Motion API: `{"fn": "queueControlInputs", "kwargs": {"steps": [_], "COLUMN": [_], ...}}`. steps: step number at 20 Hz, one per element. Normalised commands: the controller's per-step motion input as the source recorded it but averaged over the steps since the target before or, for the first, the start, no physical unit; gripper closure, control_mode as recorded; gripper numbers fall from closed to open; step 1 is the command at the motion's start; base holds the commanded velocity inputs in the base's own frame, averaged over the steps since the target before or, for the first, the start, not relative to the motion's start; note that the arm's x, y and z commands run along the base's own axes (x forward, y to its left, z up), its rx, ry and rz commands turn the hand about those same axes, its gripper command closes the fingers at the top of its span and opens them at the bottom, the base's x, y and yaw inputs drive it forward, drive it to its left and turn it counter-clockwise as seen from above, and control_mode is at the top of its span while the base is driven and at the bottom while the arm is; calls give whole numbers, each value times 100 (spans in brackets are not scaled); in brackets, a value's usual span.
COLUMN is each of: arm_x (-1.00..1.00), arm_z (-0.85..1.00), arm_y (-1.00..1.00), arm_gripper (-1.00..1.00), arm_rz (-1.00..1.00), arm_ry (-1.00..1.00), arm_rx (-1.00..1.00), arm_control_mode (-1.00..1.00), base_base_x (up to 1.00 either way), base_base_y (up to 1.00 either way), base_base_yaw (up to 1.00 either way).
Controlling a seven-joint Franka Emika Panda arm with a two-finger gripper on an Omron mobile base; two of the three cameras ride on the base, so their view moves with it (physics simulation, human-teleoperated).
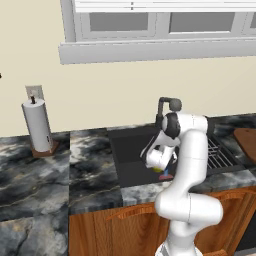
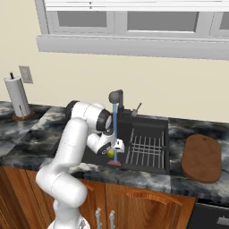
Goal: Pick the pear from the sink and place it on the cutting board to airdry. Then turn off the sink faucet.
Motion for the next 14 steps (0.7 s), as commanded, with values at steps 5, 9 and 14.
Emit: {"fn": "queueControlInputs", "kwargs": {"steps": [5, 9, 14], "arm_x": [18, 21, 27], "arm_z": [-11, -13, -20], "arm_y": [0, 0, 6], "arm_gripper": [-100, -100, 100], "arm_rz": [0, 0, -1], "arm_ry": [0, 1, 6], "arm_rx": [0, 0, 0], "arm_control_mode": [-100, -100, -100], "base_base_x": [0, 0, 0], "base_base_y": [0, 0, 0], "base_base_yaw": [0, 0, 0]}}
